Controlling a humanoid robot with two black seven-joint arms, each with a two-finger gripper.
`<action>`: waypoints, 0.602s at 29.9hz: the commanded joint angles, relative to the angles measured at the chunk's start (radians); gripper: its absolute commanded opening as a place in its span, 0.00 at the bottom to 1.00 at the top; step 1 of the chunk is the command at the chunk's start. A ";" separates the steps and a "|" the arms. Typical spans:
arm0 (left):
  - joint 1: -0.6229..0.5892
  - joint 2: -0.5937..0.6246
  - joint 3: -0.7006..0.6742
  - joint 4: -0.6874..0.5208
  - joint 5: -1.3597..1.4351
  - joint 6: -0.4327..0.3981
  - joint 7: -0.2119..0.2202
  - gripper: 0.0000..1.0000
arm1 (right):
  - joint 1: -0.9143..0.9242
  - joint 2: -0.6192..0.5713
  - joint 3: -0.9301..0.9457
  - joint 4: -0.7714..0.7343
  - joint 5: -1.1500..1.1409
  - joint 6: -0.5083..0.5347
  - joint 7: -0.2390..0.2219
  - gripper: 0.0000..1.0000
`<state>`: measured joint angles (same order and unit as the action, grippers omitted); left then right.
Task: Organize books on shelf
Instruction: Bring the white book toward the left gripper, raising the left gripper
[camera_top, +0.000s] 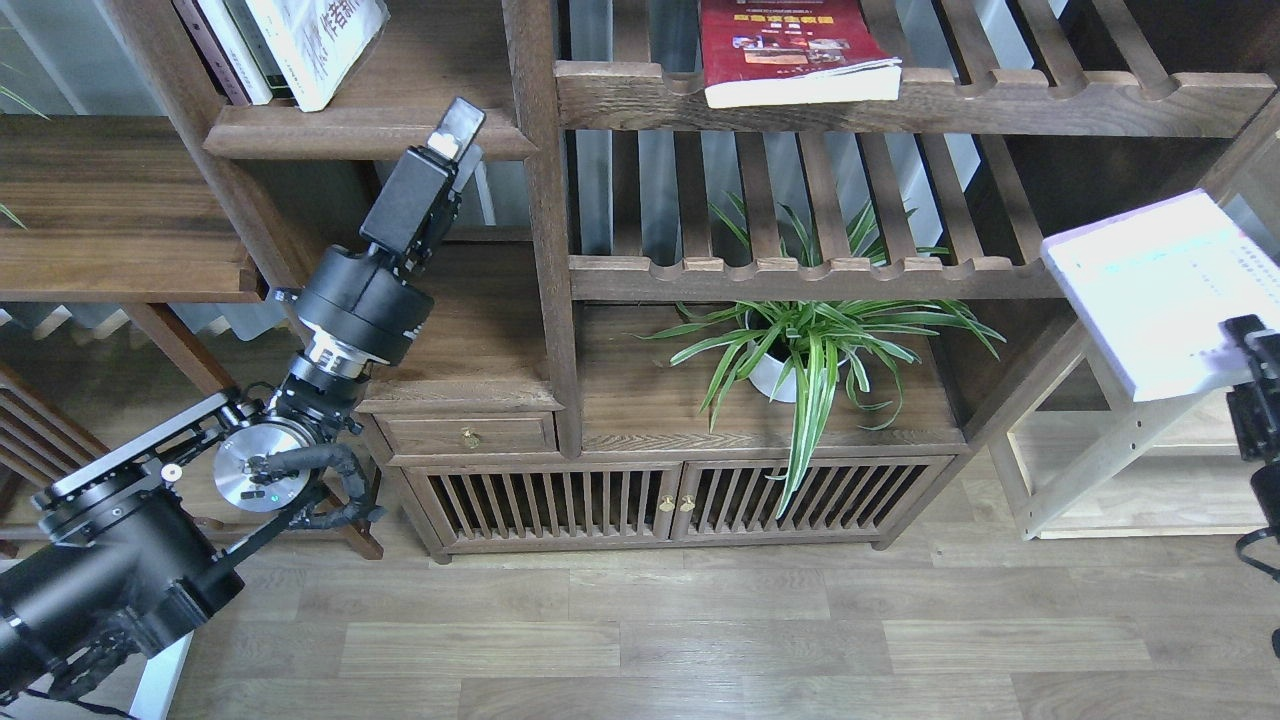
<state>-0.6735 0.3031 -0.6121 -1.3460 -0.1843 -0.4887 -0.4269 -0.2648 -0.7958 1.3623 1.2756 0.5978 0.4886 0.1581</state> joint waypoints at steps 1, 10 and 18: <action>0.034 -0.050 0.008 0.001 -0.001 0.000 0.025 0.96 | 0.012 0.013 -0.049 0.005 -0.021 0.000 0.001 0.02; 0.074 -0.166 0.008 0.011 -0.021 0.000 0.149 0.93 | 0.039 0.023 -0.072 0.007 -0.027 0.000 0.001 0.02; 0.075 -0.303 0.006 0.091 -0.124 0.000 0.169 0.90 | 0.088 0.029 -0.138 0.007 -0.027 0.000 0.006 0.02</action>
<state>-0.5967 0.0374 -0.6048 -1.2879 -0.2683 -0.4887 -0.2626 -0.2023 -0.7693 1.2595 1.2826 0.5707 0.4886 0.1619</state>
